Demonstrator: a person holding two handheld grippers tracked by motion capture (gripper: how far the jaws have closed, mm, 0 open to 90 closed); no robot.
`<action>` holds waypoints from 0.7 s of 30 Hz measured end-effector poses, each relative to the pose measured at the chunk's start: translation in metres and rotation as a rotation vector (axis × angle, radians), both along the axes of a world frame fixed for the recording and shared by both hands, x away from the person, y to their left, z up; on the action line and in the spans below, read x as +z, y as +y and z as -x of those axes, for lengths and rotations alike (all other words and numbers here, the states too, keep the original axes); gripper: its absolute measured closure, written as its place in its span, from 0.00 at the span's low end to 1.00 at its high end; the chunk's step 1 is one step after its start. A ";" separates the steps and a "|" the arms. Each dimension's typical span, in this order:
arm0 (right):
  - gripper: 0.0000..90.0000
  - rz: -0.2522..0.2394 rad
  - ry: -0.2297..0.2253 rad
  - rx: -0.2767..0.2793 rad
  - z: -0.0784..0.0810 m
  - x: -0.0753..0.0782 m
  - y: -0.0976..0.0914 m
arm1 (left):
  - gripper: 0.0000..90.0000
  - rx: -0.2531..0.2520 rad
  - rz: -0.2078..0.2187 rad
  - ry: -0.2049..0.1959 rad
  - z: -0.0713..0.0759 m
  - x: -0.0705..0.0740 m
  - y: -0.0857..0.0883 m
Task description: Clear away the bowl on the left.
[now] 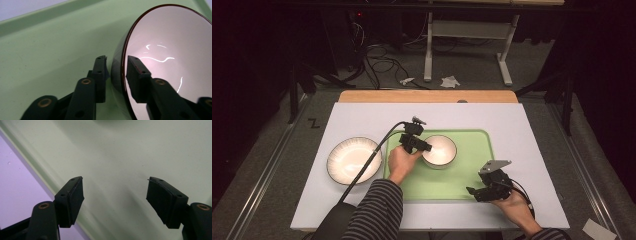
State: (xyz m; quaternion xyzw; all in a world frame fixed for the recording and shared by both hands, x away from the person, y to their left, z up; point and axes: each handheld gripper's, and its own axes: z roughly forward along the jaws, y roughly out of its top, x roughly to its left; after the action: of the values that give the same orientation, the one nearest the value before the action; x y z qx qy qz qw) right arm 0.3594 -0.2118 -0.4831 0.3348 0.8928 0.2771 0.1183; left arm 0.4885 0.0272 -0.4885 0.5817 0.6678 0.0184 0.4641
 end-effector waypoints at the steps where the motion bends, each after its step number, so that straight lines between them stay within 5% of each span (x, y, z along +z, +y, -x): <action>1: 0.35 0.000 0.000 0.000 0.000 0.000 0.000 | 0.72 0.003 0.009 -0.004 0.000 0.001 0.000; 7: 0.34 -0.003 0.001 0.003 0.000 -0.001 -0.001 | 0.59 0.002 0.028 -0.039 0.001 0.009 0.004; 16: 0.34 0.004 0.009 0.015 0.000 -0.002 0.001 | 0.52 -0.075 -0.049 -0.103 0.017 0.022 0.014; 21: 0.34 0.011 0.021 0.010 -0.001 -0.002 0.001 | 0.52 -0.063 0.021 -0.133 0.026 0.037 0.026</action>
State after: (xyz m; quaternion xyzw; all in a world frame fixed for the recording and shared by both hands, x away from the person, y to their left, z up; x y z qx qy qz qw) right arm 0.3604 -0.2104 -0.4852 0.3324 0.8972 0.2694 0.1094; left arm 0.4624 0.0533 -0.4514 0.5949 0.6172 0.0355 0.5137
